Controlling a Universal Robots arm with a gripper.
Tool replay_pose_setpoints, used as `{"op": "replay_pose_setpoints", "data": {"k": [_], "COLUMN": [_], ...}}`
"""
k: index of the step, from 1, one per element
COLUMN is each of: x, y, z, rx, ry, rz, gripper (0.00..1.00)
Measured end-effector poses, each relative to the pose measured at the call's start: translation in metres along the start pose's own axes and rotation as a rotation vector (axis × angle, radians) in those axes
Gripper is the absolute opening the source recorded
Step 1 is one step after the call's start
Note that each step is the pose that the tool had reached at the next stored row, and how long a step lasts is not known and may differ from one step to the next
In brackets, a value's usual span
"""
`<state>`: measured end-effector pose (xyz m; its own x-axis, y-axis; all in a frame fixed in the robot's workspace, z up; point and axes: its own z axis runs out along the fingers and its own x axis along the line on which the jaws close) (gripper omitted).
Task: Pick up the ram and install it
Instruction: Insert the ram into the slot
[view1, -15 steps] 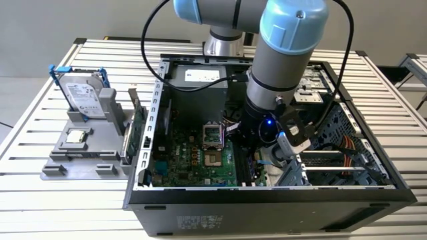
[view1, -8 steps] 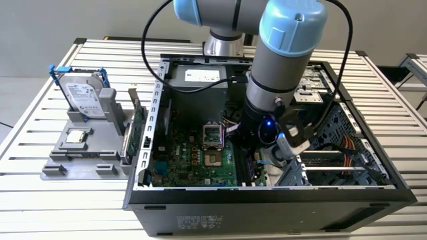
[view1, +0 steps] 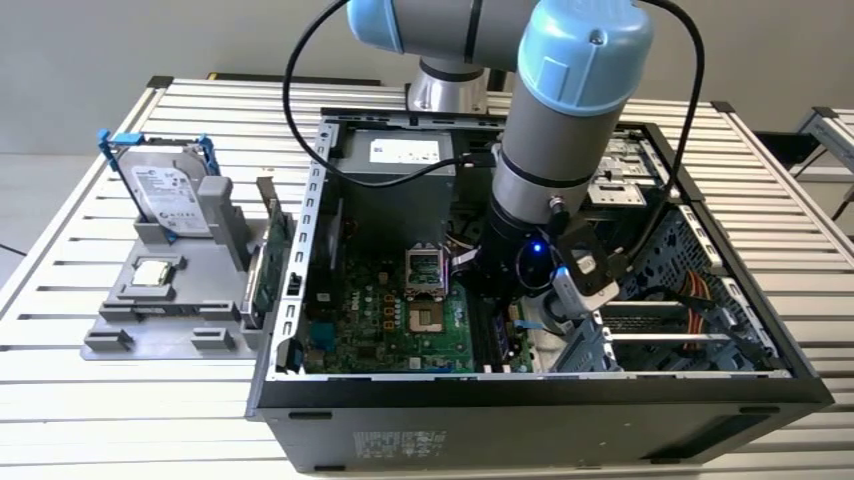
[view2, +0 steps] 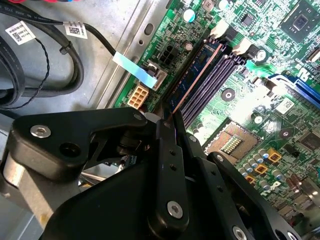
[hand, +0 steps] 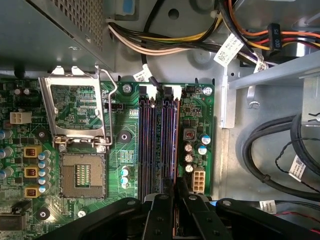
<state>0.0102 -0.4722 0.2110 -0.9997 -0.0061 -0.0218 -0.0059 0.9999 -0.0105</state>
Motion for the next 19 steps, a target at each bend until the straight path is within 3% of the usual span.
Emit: {"op": "replay_pose_setpoints", "data": {"k": [8,19], "x": [0.0,0.0], "y": [0.0,-0.0014], "z": [0.0005,-0.004], "rx": [-0.0001,0.0001], "ry": [-0.0001,0.0], "rz": [0.001,0.003], "gripper": [0.0,0.0]}}
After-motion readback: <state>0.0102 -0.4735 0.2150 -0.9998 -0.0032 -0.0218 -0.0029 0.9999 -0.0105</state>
